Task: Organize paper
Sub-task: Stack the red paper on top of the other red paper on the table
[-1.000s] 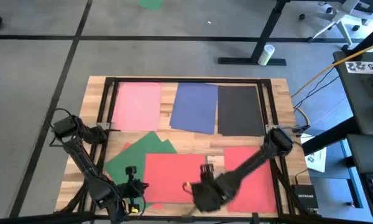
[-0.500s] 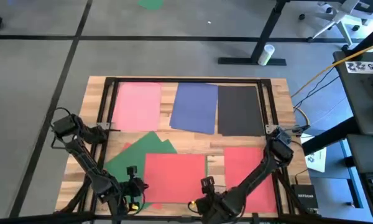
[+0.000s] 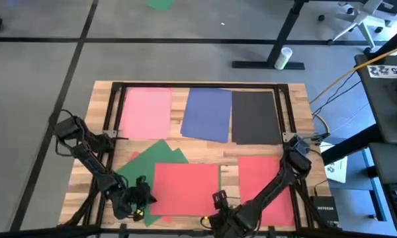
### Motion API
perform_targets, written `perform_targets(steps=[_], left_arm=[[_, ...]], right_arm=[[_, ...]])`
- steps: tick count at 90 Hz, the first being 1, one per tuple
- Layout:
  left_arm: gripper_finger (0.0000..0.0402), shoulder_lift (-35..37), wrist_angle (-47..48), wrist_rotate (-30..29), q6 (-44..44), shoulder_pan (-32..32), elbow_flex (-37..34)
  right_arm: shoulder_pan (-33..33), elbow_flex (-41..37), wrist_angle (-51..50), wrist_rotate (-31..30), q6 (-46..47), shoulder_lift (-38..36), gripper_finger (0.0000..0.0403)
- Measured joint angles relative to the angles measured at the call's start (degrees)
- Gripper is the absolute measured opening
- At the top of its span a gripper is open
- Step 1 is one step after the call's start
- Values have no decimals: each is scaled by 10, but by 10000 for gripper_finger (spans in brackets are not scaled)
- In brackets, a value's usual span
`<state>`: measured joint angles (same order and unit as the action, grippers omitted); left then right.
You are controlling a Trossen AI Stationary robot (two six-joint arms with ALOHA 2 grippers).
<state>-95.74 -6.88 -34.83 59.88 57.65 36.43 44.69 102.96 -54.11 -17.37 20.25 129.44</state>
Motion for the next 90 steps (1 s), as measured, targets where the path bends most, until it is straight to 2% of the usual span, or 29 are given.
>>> perform_targets(steps=[45,90], left_arm=[[0,0,2,1,0,0,0],[0,0,2,3,-1,0,0]], right_arm=[[5,4,18,8,-23,35,202],[10,3,26,-93,-12,40,202]])
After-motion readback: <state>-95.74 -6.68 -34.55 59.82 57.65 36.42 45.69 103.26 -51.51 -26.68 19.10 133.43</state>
